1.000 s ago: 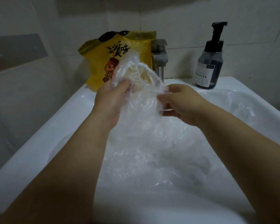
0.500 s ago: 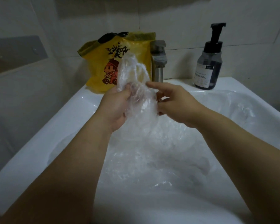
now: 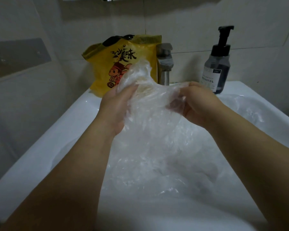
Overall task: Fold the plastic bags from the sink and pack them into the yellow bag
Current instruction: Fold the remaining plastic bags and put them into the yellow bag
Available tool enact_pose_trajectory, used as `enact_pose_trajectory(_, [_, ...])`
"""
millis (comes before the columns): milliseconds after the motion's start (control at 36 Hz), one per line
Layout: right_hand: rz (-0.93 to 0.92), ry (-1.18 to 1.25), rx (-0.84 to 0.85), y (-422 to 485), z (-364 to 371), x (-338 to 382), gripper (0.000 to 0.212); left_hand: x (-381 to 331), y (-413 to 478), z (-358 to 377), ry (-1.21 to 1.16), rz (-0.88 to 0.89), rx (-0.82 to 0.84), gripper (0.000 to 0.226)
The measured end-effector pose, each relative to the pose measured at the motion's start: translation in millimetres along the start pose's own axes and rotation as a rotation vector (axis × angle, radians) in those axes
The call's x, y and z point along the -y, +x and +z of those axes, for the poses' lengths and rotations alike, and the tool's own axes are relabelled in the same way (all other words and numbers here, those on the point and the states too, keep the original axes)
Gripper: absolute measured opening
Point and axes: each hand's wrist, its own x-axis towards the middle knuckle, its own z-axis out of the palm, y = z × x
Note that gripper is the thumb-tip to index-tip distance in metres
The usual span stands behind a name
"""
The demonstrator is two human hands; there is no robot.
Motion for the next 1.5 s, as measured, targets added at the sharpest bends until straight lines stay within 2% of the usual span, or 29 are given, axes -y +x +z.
enact_pose_trajectory(111, [0.04, 0.45, -0.013, -1.5, -6.5, 7.0, 0.024, -1.6, 2.3, -3.5, -0.03, 0.01, 0.036, 0.049])
enact_pose_trajectory(194, [0.024, 0.56, -0.104, -0.9, -10.6, 9.7, 0.026, -0.9, 8.3, -9.1, -0.016, 0.018, 0.004, 0.041])
enact_pose_trajectory(278, [0.003, 0.395, -0.177, 1.4, -12.6, 8.3, 0.026, 3.6, 12.4, -14.5, 0.252, 0.034, -0.092, 0.057])
enact_pose_trajectory(333, [-0.041, 0.142, -0.182, 4.0, -14.4, 5.2, 0.022, 7.8, 11.0, -15.2, 0.525, 0.1, -0.217, 0.072])
enact_pose_trajectory(361, [-0.075, -0.014, -0.17, 5.4, -15.4, 2.9, 0.023, 7.5, 8.6, -14.2, 0.592, 0.167, -0.225, 0.079])
enact_pose_trajectory(444, [-0.159, -0.305, -0.086, 5.1, -12.0, -1.8, 0.026, 1.1, -3.7, -5.4, 0.608, 0.366, -0.115, 0.076])
enact_pose_trajectory(528, [-0.172, -0.358, 0.035, 4.3, -6.6, -5.3, 0.028, 0.2, -13.2, 4.7, 0.686, 0.458, 0.072, 0.057])
enact_pose_trajectory(639, [-0.151, -0.249, 0.215, 2.8, -4.9, -5.7, 0.03, 7.2, -22.1, 11.5, 0.788, 0.33, 0.34, 0.049])
enact_pose_trajectory(694, [-0.124, -0.188, 0.276, 1.9, -6.2, -5.3, 0.032, 10.0, -22.9, 10.8, 0.826, 0.275, 0.403, 0.035])
enact_pose_trajectory(750, [-0.094, -0.124, 0.301, 0.2, -6.7, -4.2, 0.034, 10.5, -23.4, 9.5, 0.84, 0.229, 0.412, 0.029])
enact_pose_trajectory(806, [-0.081, -0.09, 0.291, 0.4, -6.7, -2.8, 0.032, 9.3, -23.9, 8.9, 0.801, 0.201, 0.426, 0.034])
enact_pose_trajectory(944, [-0.065, -0.018, 0.2, 6.6, -7.1, -4.7, 0.011, 6.8, -23.5, 10.9, 0.708, 0.158, 0.403, 0.026])
enact_pose_trajectory(1028, [0.01, -0.122, 0.296, 8.7, -15.5, -4.3, 0.042, 5.3, -19.4, 10.4, 0.633, 0.137, 0.268, 0.015])
enact_pose_trajectory(1083, [0.094, -0.288, 0.334, 8.4, -18.9, -6.2, 0.062, 4.7, -15.5, 9.0, 0.555, 0.127, 0.19, 0.008])
enact_pose_trajectory(1111, [0.128, -0.359, 0.32, 8.7, -19.1, -8.9, 0.066, 4.6, -13.3, 8.1, 0.515, 0.122, 0.163, 0.005])
enact_pose_trajectory(1139, [0.135, -0.386, 0.277, 7.8, -17.6, -10.9, 0.059, 4.3, -11.1, 6.9, 0.475, 0.115, 0.14, 0.005])
enact_pose_trajectory(1222, [0.087, -0.285, 0.118, 7.7, -14.9, -10.7, 0.016, 2.9, -7.0, 3.8, 0.369, 0.088, 0.096, 0.014])
enact_pose_trajectory(1250, [0.082, -0.184, 0.086, 6.4, -14.1, -8.9, 0.01, 3.8, -5.8, 1.8, 0.359, 0.082, 0.102, 0.018])
enact_pose_trajectory(1361, [0.075, 0.173, -0.019, 5.4, -18.1, 2.6, 0.019, 2.4, -3.7, -6.1, 0.412, -0.006, 0.209, 0.02])
enact_pose_trajectory(1417, [0.101, 0.257, -0.062, 6.3, -21.6, 4.8, 0.025, 1.9, -4.8, -8.9, 0.472, -0.088, 0.301, 0.017])
enact_pose_trajectory(1500, [0.151, 0.306, -0.075, 7.5, -25.0, 4.9, 0.036, 1.8, -8.0, -9.8, 0.478, -0.133, 0.387, 0.027])
